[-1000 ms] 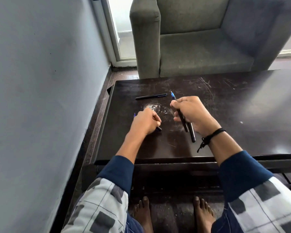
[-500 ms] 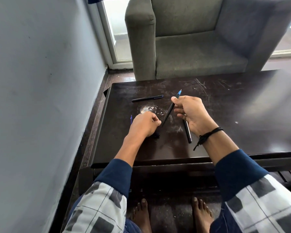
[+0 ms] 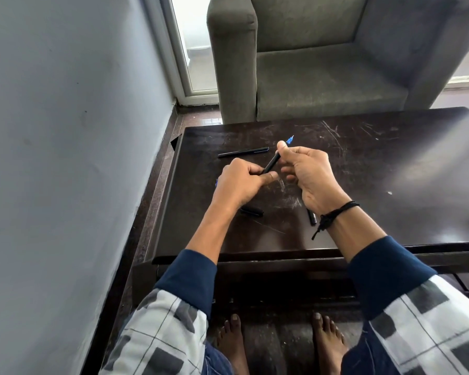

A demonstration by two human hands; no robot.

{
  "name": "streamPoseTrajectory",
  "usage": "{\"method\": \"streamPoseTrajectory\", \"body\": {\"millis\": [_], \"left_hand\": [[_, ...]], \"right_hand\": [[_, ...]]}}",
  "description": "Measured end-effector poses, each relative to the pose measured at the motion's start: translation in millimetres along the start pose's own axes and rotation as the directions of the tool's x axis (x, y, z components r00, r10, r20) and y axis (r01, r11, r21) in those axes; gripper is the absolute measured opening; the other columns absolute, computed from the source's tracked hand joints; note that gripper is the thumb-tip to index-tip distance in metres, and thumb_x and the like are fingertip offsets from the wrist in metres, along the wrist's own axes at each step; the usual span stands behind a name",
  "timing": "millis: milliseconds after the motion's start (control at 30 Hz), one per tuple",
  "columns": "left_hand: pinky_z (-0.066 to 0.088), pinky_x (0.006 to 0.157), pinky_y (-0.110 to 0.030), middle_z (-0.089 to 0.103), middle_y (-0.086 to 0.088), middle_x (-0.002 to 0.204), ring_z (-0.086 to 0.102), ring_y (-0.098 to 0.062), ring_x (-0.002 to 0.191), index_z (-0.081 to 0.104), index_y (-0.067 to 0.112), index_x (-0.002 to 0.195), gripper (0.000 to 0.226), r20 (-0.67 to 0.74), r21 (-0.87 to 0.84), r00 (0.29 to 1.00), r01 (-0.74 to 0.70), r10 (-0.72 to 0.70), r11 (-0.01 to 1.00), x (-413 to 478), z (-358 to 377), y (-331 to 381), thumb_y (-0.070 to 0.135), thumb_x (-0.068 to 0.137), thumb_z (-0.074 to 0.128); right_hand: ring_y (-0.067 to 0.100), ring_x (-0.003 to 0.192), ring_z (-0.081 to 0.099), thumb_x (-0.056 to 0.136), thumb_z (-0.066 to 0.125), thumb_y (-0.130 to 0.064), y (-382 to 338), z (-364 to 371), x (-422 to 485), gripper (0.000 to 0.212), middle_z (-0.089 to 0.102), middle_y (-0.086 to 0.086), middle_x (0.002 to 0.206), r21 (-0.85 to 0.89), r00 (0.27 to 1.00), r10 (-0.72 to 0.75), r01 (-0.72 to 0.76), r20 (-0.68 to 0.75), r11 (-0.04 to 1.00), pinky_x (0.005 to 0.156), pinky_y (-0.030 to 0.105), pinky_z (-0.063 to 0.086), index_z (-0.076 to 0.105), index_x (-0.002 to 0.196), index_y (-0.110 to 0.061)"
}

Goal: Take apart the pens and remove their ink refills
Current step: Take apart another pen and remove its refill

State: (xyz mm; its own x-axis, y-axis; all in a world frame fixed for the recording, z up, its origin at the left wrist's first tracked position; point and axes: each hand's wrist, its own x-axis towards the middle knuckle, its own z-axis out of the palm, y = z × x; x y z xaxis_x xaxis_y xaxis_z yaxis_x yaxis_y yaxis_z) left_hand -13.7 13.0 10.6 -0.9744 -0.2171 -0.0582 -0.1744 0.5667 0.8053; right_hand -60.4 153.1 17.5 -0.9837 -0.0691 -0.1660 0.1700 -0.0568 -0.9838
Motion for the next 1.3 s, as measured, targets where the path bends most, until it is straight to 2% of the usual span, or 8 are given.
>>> {"method": "streamPoseTrajectory", "body": {"millis": [133, 467, 700, 767, 867, 1033, 1167, 1300], "left_hand": [[0.053, 0.087, -0.036, 0.072, 0.004, 0.094, 0.067, -0.018, 0.092, 0.081, 0.019, 0.1, 0.025, 0.046, 0.031, 0.999, 0.014, -0.016, 0.999, -1.5, -1.3, 3.9, 0.04, 0.088, 0.075], [0.054, 0.097, -0.043, 0.076, -0.001, 0.084, 0.07, -0.019, 0.092, 0.083, 0.017, 0.087, 0.016, 0.132, -0.117, 0.988, 0.097, -0.081, 0.988, -4.9, -0.8, 5.5, 0.031, 0.09, 0.074], [0.053, 0.085, -0.031, 0.076, -0.005, 0.086, 0.065, -0.011, 0.081, 0.082, 0.013, 0.094, 0.018, 0.183, -0.118, 0.98, 0.1, -0.077, 0.988, -5.8, -9.8, 5.7, 0.027, 0.092, 0.072], [0.052, 0.082, -0.028, 0.077, -0.009, 0.092, 0.064, -0.01, 0.081, 0.082, 0.011, 0.096, 0.017, 0.206, -0.127, 0.976, 0.101, -0.073, 0.987, -6.7, -12.3, 6.4, 0.024, 0.093, 0.071], [0.05, 0.072, -0.024, 0.072, -0.002, 0.079, 0.061, -0.008, 0.073, 0.082, 0.011, 0.094, 0.016, 0.231, -0.136, 0.97, 0.106, -0.073, 0.985, -5.4, -15.0, 4.6, 0.021, 0.094, 0.07], [0.046, 0.066, -0.025, 0.061, 0.0, 0.07, 0.053, -0.009, 0.064, 0.078, 0.01, 0.092, 0.013, 0.203, -0.138, 0.978, 0.083, -0.054, 0.987, -3.5, -16.6, -0.5, 0.014, 0.096, 0.066], [0.049, 0.064, -0.021, 0.066, 0.001, 0.076, 0.057, -0.005, 0.063, 0.072, 0.02, 0.102, 0.02, 0.126, -0.217, 0.992, 0.029, -0.001, 0.976, -3.4, -16.8, -0.1, 0.003, 0.095, 0.063], [0.046, 0.058, -0.016, 0.066, 0.0, 0.079, 0.054, -0.005, 0.064, 0.072, 0.015, 0.111, 0.023, 0.114, -0.208, 0.993, 0.033, -0.01, 0.978, -3.2, -21.5, 0.1, 0.002, 0.096, 0.062]], "right_hand": [[0.005, 0.055, 0.051, 0.093, 0.073, -0.03, 1.1, 0.9, 0.8, 0.024, 0.062, -0.005, 0.065, -0.027, 1.0, -0.006, 0.006, -0.003, 1.0, 0.052, 0.019, 0.042, 0.072, 0.085, -0.007], [0.008, 0.058, 0.049, 0.101, 0.062, -0.023, 4.3, -1.0, 5.5, 0.027, 0.061, -0.002, 0.064, -0.078, 0.998, -0.007, 0.012, 0.057, 0.997, 0.051, 0.017, 0.043, 0.074, 0.083, -0.008], [0.006, 0.058, 0.049, 0.087, 0.08, -0.028, 7.1, -2.3, 9.7, 0.022, 0.057, -0.004, 0.066, -0.01, 0.999, 0.04, -0.04, 0.025, 0.999, 0.056, 0.019, 0.045, 0.069, 0.077, -0.012], [0.009, 0.064, 0.053, 0.089, 0.078, -0.02, 7.7, -1.9, 10.3, 0.017, 0.059, 0.0, 0.071, 0.008, 0.999, 0.042, -0.042, 0.022, 0.999, 0.06, 0.02, 0.048, 0.071, 0.082, -0.007], [0.012, 0.078, 0.06, 0.092, 0.073, -0.012, 7.0, -0.6, 9.4, 0.015, 0.067, 0.007, 0.088, 0.055, 0.996, 0.069, -0.071, 0.049, 0.996, 0.066, 0.02, 0.052, 0.075, 0.098, 0.002], [0.007, 0.078, 0.062, 0.097, 0.064, -0.007, 4.5, 0.1, 6.2, 0.015, 0.071, 0.006, 0.097, 0.117, 0.985, 0.12, -0.135, 0.122, 0.984, 0.073, 0.02, 0.054, 0.076, 0.106, -0.003], [0.007, 0.073, 0.063, 0.094, 0.07, -0.009, 2.9, 1.1, 6.3, 0.015, 0.07, 0.007, 0.095, 0.162, 0.985, 0.139, -0.155, 0.102, 0.975, 0.065, 0.017, 0.054, 0.075, 0.106, -0.002], [0.005, 0.061, 0.055, 0.09, 0.075, -0.012, 3.3, -0.2, 8.7, 0.015, 0.064, 0.004, 0.08, 0.159, 0.987, 0.153, -0.159, 0.05, 0.974, 0.058, 0.016, 0.051, 0.075, 0.1, -0.001]]}}
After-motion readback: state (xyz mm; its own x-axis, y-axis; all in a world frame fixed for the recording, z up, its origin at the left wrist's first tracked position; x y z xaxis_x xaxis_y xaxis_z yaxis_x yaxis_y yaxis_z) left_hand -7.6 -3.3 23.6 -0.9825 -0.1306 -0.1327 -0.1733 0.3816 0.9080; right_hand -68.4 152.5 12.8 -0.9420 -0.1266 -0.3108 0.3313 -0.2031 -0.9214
